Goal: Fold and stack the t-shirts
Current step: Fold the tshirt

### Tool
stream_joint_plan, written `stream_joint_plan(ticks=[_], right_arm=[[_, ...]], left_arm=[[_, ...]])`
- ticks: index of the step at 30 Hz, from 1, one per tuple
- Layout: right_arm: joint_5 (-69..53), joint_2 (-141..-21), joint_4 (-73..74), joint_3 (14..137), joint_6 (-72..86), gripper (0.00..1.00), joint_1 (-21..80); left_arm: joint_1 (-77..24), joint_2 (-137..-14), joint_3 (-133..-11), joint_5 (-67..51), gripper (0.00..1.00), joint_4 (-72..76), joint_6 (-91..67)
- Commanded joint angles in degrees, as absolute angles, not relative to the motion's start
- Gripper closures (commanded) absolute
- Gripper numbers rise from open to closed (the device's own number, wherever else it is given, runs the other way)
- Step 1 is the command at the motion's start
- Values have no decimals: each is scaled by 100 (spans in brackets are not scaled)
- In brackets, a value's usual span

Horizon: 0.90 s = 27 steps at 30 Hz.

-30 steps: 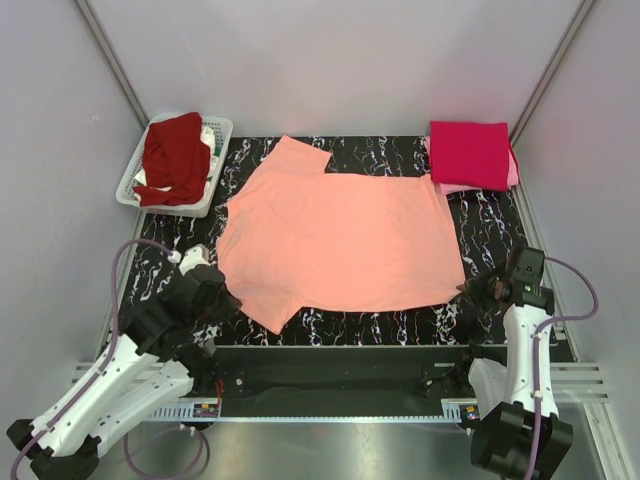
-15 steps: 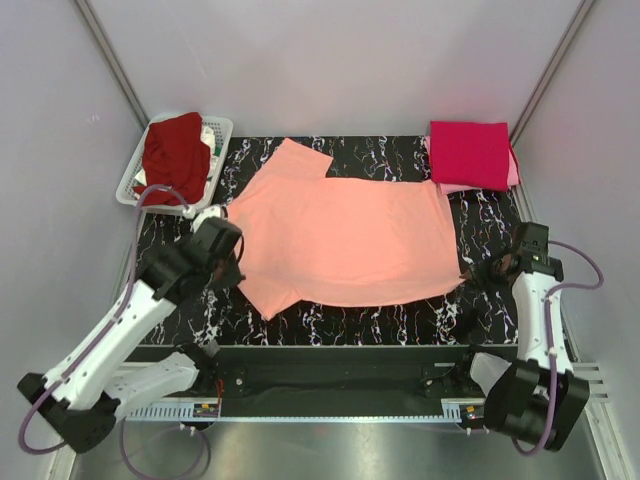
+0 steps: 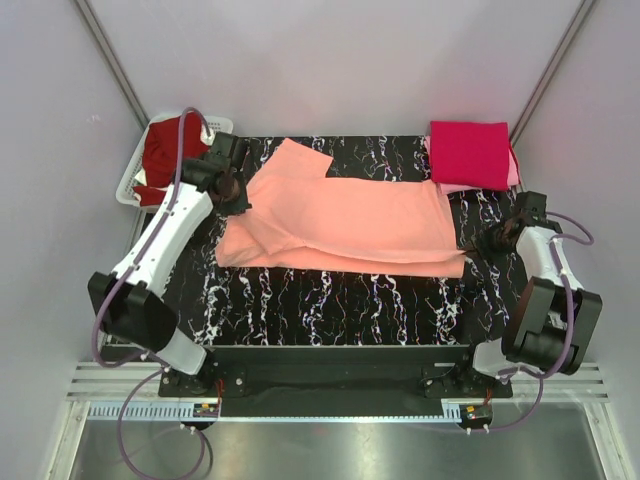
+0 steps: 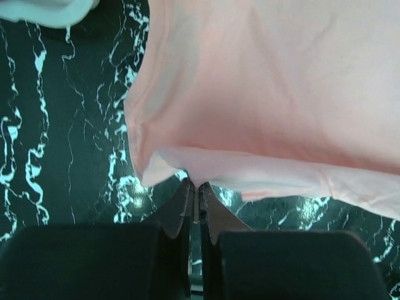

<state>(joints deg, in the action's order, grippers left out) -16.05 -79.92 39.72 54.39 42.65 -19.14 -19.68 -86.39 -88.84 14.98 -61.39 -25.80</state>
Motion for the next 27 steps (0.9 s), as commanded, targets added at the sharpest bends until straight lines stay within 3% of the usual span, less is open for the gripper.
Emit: stream_joint_plan(ticks=[1,11,15,17,18,19,21,23,24,27], right_arm=[[-1898,-8340,3674,5818,4210,100,-1916],[-2144,-9263,3340,6293,4201,99,-1872],[-2171,-9772,3243,6574,4219,89,-1828],[-2302,-9983,3182,6827,4201,75,-1802],[-2329,-10219,3225,6951,4158,59,-1802],[-2286,-10335,3286,7083,4062,29,-1793],[-2119,-10607,3646,7575,3921,7,-1793],[-1855,-10661,3979,7873,3701,0,-1784],[-1750,-10531,4068,7892,3648,0,-1793],[-1293,-9839,3991,7402,3603,0,-1793]], left_arm=[[-1776,-9095,-9403,1143,100,-5898,-2005],[-1433,-10300,-10063,1072,100,-5836,-1784],[-1283,-10905,-10414,1107,100,-5888,-1767],[-1152,-11178,-10844,1204,100,-6072,-1767],[-1108,-11458,-11220,1230,96,-6143,-1775],[-1055,-11609,-11441,1222,89,-6309,-1801],[-923,-11942,-12046,1222,74,-6529,-1872],[-844,-11945,-12199,1196,61,-6750,-2030],[-835,-11657,-11956,1178,45,-6706,-2065],[-835,-10675,-10782,1116,28,-6233,-2127]])
